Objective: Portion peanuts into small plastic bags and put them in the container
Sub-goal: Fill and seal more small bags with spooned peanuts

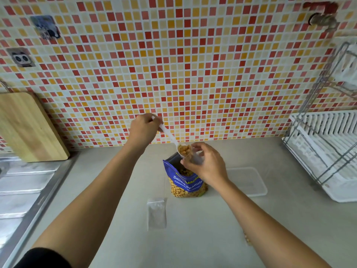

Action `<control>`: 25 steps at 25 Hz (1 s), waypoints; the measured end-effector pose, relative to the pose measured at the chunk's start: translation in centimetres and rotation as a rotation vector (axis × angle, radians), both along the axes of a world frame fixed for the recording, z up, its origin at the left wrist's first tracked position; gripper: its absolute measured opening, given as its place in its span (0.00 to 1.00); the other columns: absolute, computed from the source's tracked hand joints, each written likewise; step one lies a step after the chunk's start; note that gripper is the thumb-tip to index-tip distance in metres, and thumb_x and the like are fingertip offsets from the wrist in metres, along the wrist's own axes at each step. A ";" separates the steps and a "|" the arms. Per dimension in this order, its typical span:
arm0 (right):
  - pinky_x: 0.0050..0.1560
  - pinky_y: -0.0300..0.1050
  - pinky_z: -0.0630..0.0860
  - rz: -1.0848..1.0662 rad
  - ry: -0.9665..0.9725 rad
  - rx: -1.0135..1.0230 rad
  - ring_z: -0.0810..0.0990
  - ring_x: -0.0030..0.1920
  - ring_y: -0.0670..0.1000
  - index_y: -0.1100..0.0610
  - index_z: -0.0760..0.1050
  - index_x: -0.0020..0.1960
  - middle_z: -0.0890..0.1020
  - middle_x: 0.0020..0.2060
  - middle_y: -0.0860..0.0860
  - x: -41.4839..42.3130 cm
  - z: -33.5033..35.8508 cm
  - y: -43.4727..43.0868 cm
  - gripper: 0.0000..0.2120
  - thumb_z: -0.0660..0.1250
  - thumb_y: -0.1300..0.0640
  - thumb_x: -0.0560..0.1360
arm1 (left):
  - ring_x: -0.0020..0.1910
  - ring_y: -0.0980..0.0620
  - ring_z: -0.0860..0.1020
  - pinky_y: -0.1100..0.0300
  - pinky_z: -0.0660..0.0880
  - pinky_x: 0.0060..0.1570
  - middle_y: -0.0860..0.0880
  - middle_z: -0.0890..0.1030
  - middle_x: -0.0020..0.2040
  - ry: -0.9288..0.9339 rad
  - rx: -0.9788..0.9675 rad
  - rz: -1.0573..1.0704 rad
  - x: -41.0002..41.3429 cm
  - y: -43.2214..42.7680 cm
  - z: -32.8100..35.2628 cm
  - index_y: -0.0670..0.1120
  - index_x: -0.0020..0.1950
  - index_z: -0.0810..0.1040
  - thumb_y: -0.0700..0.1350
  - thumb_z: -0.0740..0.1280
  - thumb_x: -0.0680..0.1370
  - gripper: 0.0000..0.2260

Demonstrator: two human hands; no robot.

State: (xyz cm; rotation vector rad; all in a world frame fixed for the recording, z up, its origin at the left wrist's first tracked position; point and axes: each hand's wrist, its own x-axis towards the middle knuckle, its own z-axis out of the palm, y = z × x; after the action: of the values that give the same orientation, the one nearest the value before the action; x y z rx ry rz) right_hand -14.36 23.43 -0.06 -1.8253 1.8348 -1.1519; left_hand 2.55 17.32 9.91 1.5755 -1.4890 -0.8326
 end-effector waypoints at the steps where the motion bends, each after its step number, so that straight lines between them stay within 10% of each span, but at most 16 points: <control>1: 0.45 0.45 0.77 -0.001 -0.030 -0.006 0.79 0.49 0.46 0.50 0.74 0.56 0.81 0.50 0.44 0.2 0.2 0.0 0.26 0.73 0.39 0.63 | 0.34 0.53 0.75 0.62 0.71 0.32 0.48 0.81 0.42 -0.109 -0.090 -0.030 -0.4 0.3 0.6 0.42 0.50 0.79 0.46 0.59 0.80 0.12; 5: 0.44 0.39 0.74 -0.002 -0.135 0.000 0.78 0.48 0.44 0.50 0.72 0.60 0.79 0.52 0.42 0.5 0.8 0.1 0.28 0.74 0.41 0.65 | 0.32 0.49 0.76 0.52 0.78 0.37 0.46 0.82 0.40 -0.339 -0.341 -0.020 -1.0 0.9 3.0 0.44 0.50 0.80 0.48 0.59 0.80 0.12; 10: 0.47 0.43 0.78 -0.048 -0.294 0.018 0.78 0.47 0.43 0.49 0.72 0.58 0.77 0.47 0.40 -0.4 0.4 0.6 0.27 0.75 0.41 0.64 | 0.35 0.51 0.76 0.56 0.75 0.37 0.50 0.80 0.39 -0.074 -0.152 0.126 0.5 -0.2 0.7 0.43 0.51 0.80 0.47 0.60 0.80 0.11; 17: 0.48 0.36 0.76 -0.037 -0.475 0.099 0.78 0.50 0.42 0.49 0.72 0.57 0.79 0.52 0.45 -2.1 -1.0 1.3 0.24 0.76 0.46 0.65 | 0.54 0.47 0.75 0.43 0.65 0.63 0.46 0.80 0.49 -0.701 -0.014 -0.085 -4.2 1.7 -9.2 0.48 0.54 0.79 0.52 0.57 0.80 0.14; 25: 0.49 0.36 0.76 -0.005 -0.534 0.149 0.78 0.52 0.45 0.51 0.73 0.58 0.80 0.51 0.46 -2.6 -1.6 1.4 0.24 0.76 0.48 0.66 | 0.42 0.47 0.78 0.46 0.75 0.55 0.47 0.79 0.39 -0.337 0.302 -0.005 -4.7 -0.1 -10.6 0.45 0.46 0.80 0.51 0.61 0.79 0.12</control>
State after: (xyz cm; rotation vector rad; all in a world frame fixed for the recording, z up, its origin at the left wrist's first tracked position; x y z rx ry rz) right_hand -16.99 24.86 -1.67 -1.2715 1.5607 -1.3066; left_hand -2.15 17.20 -0.70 2.0156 -1.6582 -0.8555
